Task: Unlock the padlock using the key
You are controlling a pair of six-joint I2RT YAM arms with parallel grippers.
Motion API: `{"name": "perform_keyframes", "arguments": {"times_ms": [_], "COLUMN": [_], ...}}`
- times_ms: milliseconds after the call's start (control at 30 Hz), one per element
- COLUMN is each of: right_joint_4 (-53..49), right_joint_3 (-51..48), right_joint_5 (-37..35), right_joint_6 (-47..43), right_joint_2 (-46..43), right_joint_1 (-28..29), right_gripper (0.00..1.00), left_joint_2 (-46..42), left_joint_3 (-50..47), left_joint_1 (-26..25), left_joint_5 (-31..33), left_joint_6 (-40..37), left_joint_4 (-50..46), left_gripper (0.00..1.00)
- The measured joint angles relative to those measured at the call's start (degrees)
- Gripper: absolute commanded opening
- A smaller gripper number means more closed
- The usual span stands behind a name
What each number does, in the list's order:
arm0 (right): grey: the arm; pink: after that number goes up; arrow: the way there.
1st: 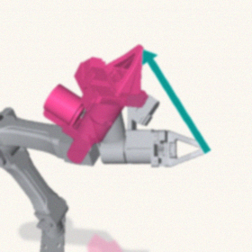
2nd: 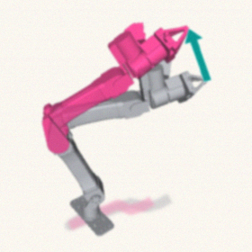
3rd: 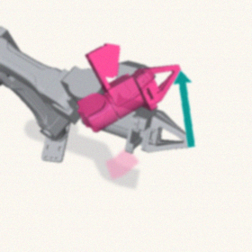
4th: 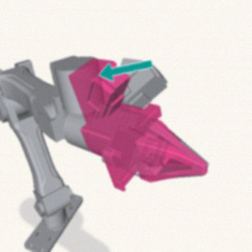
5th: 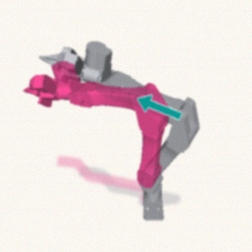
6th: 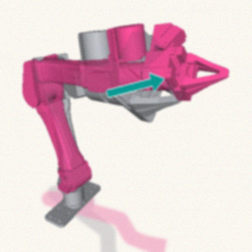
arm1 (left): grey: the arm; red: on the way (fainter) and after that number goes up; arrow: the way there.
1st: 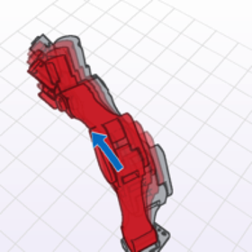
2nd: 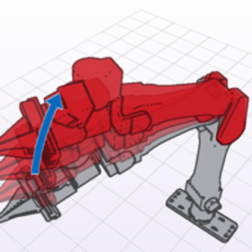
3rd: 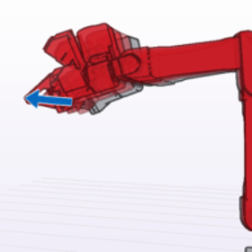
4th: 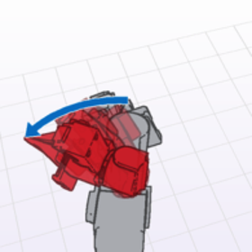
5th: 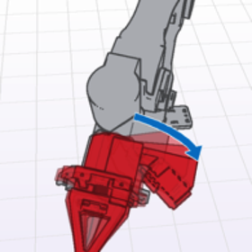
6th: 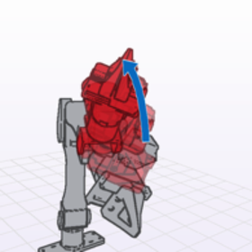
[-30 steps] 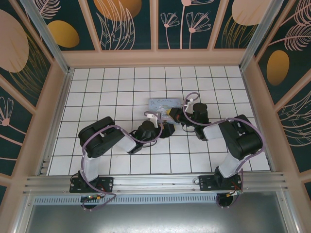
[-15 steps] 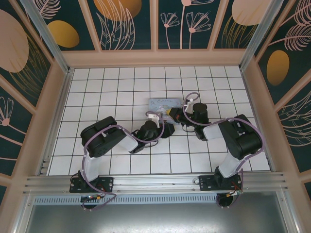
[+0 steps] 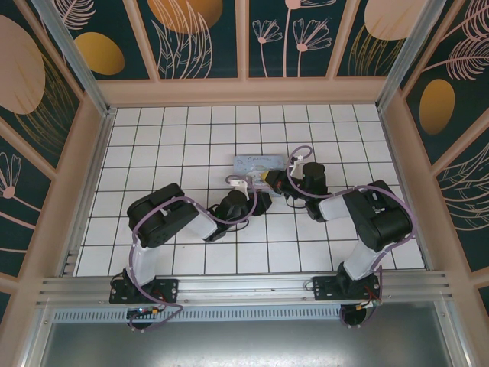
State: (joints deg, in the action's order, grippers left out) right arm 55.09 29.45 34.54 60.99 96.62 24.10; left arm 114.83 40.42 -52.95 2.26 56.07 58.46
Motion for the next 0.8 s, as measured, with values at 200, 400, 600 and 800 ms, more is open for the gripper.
{"name": "perform_keyframes", "arguments": {"times_ms": [200, 400, 600, 800], "right_joint_4": [0.0, 0.0, 0.0, 0.1], "right_joint_3": [0.0, 0.0, 0.0, 0.0], "right_joint_5": [0.0, 0.0, 0.0, 0.0], "right_joint_6": [0.0, 0.5, 0.7, 0.7], "right_joint_2": [0.0, 0.0, 0.0, 0.1], "right_joint_1": [0.0, 0.0, 0.0, 0.2], "right_gripper": [0.00, 0.00, 0.00, 0.00], "left_joint_2": [0.0, 0.0, -0.1, -0.2], "left_joint_3": [0.0, 0.2, 1.8, 3.0], "left_joint_1": [0.0, 0.0, -0.3, -0.4], "left_joint_5": [0.4, 1.5, 3.3, 4.6], "left_joint_6": [0.2, 0.3, 0.4, 0.4], "left_joint_4": [-0.2, -2.1, -5.2, -8.2], "left_gripper": [0.37, 0.38, 0.37, 0.32]}}
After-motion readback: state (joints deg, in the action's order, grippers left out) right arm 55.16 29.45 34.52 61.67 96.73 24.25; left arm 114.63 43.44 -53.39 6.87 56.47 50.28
